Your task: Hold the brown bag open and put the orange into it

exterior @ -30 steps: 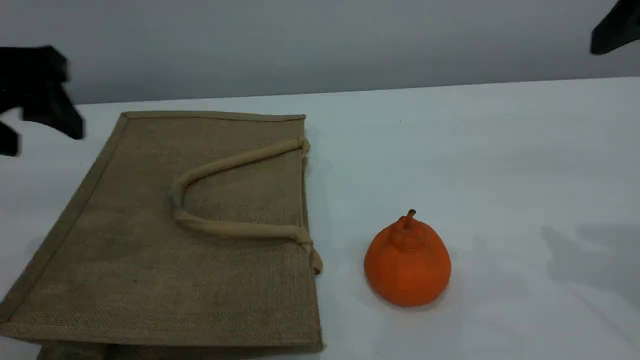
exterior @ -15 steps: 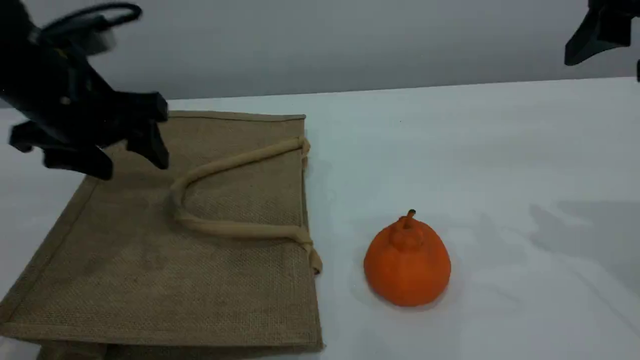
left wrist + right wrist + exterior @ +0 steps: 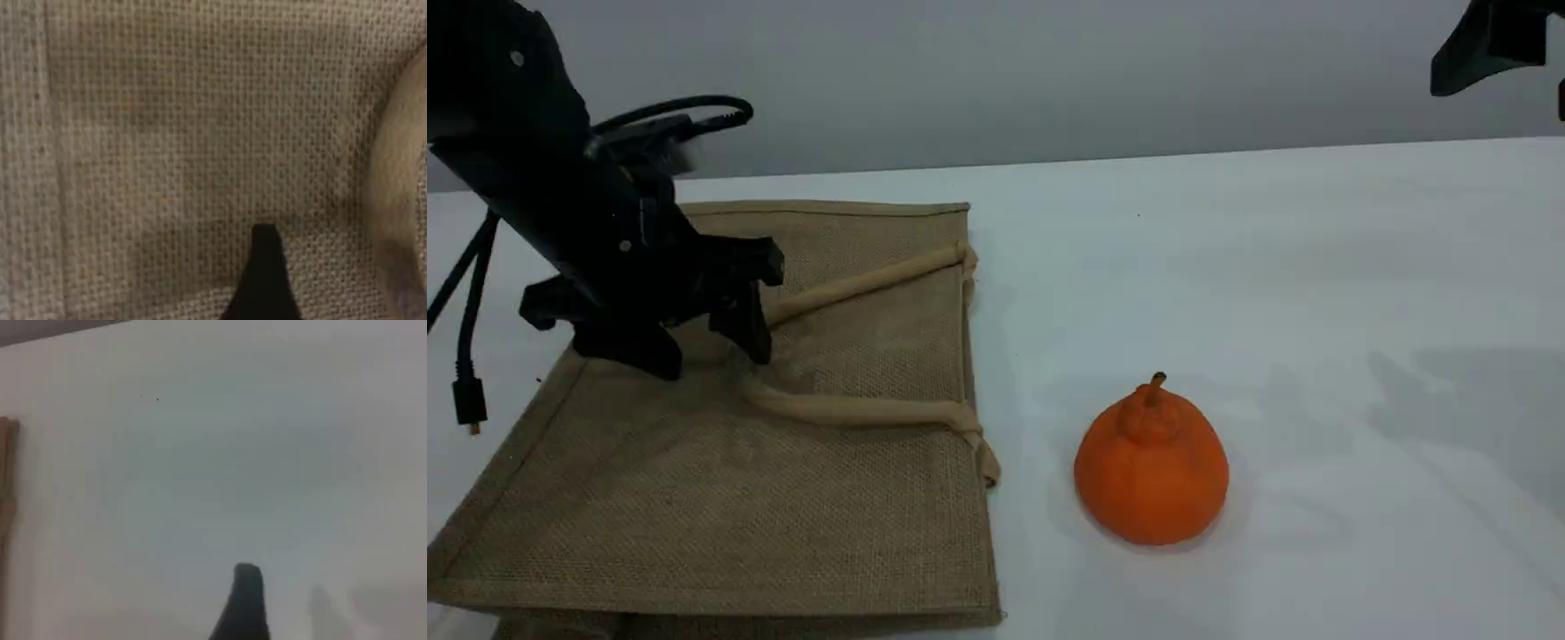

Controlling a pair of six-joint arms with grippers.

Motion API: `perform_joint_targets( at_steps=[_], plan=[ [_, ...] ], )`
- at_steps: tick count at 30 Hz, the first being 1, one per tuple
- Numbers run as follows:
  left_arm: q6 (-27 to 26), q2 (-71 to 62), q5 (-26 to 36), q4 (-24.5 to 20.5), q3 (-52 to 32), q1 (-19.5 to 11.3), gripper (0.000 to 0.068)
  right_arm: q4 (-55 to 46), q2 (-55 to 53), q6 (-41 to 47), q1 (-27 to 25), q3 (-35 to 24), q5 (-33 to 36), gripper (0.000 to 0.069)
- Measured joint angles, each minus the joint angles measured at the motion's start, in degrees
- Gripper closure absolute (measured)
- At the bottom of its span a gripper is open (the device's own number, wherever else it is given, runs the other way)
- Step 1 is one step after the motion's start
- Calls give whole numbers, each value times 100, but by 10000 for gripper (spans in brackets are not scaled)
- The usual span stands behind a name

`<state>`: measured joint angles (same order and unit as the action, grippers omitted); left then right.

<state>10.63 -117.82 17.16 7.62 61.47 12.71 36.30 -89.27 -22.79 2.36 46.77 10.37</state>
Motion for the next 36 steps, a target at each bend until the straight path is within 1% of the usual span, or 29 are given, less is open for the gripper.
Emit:
perform_joint_targets(
  at_steps=[4, 6, 9, 11, 13, 23, 31, 36],
  plan=[
    [63, -40, -52, 0, 0, 0, 230, 0, 0, 0, 0, 0, -5, 127],
    [67, -40, -131, 0, 0, 0, 285, 0, 0, 0, 0, 0, -5, 127],
    [67, -40, -148, 0, 0, 0, 390, 0, 0, 5, 0, 0, -5, 127],
    [62, -40, -148, 0, 0, 0, 444, 0, 0, 5, 0, 0, -5, 127],
    [62, -40, -143, 0, 0, 0, 464, 0, 0, 5, 0, 0, -5, 127],
    [57, -34, -132, 0, 0, 0, 472, 0, 0, 12, 0, 0, 0, 127],
    [57, -215, -132, 0, 0, 0, 423, 0, 0, 12, 0, 0, 5, 127],
    [63, -226, -132, 0, 0, 0, 428, 0, 0, 12, 0, 0, 5, 127]
  ],
)
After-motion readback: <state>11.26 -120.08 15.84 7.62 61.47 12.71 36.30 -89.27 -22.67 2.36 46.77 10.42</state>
